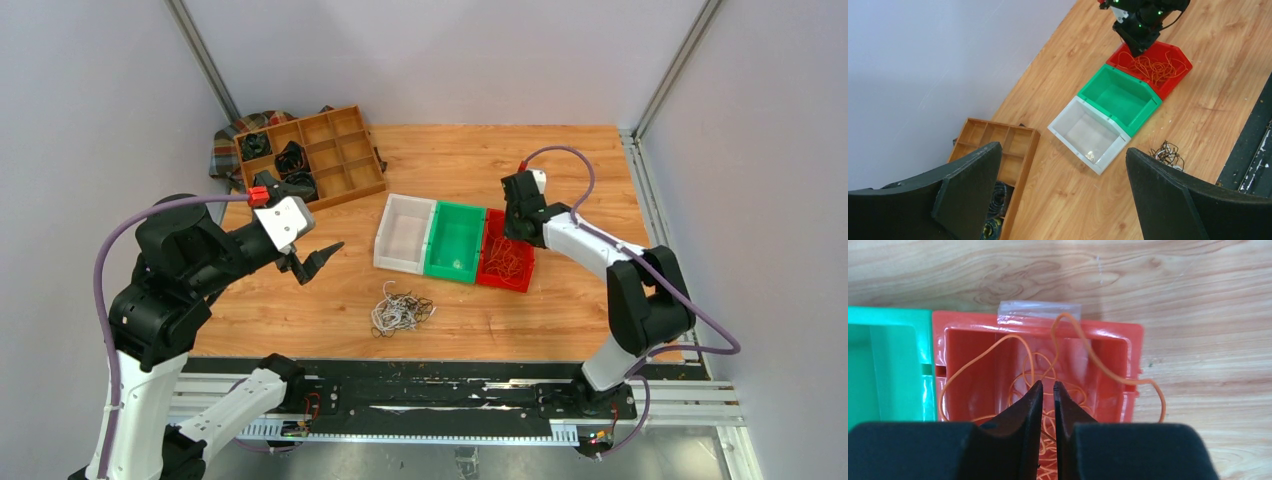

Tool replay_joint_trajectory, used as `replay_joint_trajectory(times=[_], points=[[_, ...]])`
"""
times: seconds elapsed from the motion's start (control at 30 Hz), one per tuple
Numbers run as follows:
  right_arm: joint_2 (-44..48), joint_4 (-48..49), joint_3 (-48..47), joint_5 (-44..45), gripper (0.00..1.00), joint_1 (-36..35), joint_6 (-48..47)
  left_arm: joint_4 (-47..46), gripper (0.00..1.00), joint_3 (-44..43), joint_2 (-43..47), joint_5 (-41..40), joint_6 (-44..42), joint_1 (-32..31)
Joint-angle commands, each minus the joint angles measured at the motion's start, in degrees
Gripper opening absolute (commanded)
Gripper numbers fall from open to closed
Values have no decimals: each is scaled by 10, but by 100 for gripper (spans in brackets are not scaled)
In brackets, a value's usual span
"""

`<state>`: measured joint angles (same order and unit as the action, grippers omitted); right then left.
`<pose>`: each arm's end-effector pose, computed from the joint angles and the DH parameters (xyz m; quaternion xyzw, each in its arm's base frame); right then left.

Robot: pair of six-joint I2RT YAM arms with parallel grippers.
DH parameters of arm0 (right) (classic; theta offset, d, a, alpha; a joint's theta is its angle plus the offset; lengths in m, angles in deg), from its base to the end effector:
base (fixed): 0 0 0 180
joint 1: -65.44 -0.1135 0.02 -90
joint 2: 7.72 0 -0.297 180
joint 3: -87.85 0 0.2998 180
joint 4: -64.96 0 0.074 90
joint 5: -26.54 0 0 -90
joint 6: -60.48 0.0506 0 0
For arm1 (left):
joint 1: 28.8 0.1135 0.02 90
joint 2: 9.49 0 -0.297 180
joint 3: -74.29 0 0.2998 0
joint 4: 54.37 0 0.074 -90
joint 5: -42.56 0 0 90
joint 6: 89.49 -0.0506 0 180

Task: Untangle the cables
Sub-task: Place the cable in the bin.

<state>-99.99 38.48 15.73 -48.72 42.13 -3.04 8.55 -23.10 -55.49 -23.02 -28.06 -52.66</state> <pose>0.3703 0.1455 0.2176 0.0729 0.9199 0.0461 0.3826 0.0998 -0.0670 0.5374 0.4544 0.6201 -0.1383 0.6244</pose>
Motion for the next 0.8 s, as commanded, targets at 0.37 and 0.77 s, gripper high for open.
replay_joint_trajectory(times=[0.37, 0.77], points=[[-62, -7, -26, 33, 14, -53, 40, -3, 99, -8, 5, 0, -10, -2], [74, -39, -64, -36, 37, -13, -24, -4, 94, -2, 6, -8, -15, -3]])
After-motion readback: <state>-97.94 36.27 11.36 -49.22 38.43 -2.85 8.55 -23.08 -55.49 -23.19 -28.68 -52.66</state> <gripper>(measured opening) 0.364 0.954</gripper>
